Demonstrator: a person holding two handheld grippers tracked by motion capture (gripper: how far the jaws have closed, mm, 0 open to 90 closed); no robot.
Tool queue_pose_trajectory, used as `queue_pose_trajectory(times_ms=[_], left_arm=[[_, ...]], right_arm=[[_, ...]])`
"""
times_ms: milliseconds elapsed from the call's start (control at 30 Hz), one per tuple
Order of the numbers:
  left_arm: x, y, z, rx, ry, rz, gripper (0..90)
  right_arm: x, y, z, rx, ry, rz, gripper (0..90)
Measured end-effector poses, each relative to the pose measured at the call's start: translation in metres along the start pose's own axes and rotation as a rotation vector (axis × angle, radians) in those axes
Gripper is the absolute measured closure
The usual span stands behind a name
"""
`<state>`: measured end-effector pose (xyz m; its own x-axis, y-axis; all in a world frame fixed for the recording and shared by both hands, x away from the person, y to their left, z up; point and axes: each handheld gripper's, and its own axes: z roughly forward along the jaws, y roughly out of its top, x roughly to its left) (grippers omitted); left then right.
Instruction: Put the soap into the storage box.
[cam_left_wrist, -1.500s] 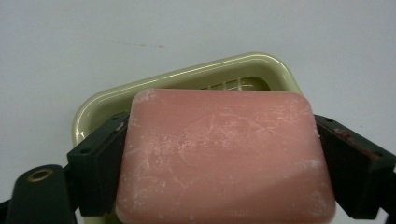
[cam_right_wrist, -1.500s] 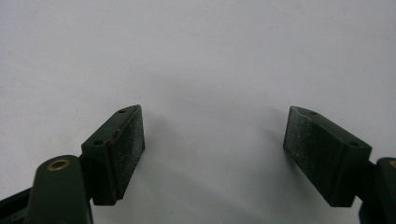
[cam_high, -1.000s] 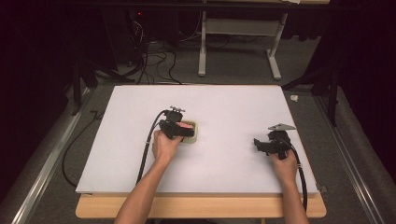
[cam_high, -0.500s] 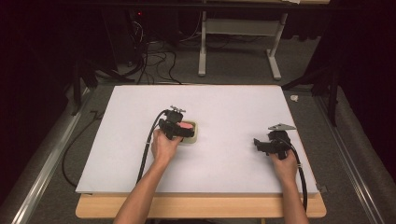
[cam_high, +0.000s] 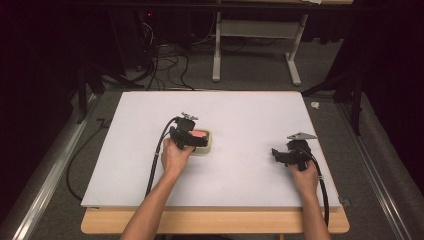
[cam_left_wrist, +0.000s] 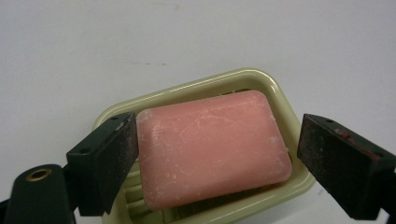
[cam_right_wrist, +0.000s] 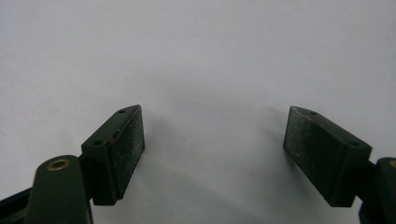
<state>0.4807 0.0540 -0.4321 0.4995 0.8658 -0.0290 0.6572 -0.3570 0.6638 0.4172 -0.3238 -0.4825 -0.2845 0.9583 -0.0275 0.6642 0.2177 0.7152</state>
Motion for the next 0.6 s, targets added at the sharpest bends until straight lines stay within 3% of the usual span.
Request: queue_pose_trajectory(times_ms=[600], left_arm=[[0.009, -0.011, -0.020, -0.050, 0.013, -0.006, 15.1]], right_arm=[[0.000, 0.000, 0.000, 0.000, 0.000, -0.001, 21.1]])
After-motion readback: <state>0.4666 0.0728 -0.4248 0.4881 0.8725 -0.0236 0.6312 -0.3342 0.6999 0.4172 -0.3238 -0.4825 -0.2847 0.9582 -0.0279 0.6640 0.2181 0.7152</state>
